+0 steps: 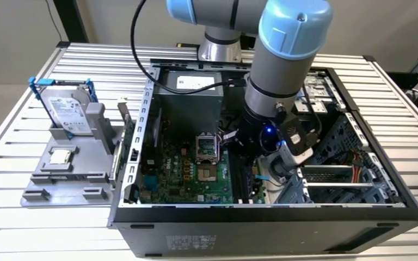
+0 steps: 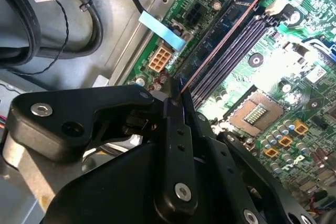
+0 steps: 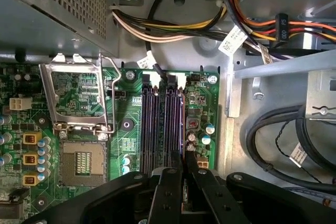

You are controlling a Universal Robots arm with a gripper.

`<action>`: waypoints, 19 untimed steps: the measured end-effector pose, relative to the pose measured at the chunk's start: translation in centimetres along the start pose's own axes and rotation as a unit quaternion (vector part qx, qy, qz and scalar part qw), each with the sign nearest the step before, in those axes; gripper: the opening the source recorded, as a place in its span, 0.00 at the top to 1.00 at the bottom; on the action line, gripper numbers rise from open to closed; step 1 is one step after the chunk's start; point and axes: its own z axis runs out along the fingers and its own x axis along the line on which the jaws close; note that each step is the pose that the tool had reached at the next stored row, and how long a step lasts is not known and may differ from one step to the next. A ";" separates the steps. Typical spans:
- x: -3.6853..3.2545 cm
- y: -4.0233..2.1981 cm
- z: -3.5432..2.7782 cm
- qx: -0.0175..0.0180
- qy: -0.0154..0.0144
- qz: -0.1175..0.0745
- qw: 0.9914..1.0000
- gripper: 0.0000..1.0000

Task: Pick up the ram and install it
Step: 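Insert the ram into the slot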

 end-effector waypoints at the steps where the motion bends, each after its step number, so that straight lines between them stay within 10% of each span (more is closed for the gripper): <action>1: -0.06 0.03 0.01 0.001 0.000 0.000 1.000 1.00; 8: -0.19 0.60 0.76 0.007 0.001 0.000 1.000 1.00; 17: -0.17 0.71 1.05 0.005 0.003 0.000 1.000 1.00; 18: -0.18 0.75 1.19 0.004 0.003 0.000 1.000 0.00; 19: -0.19 0.74 1.14 0.005 0.003 0.000 1.000 0.00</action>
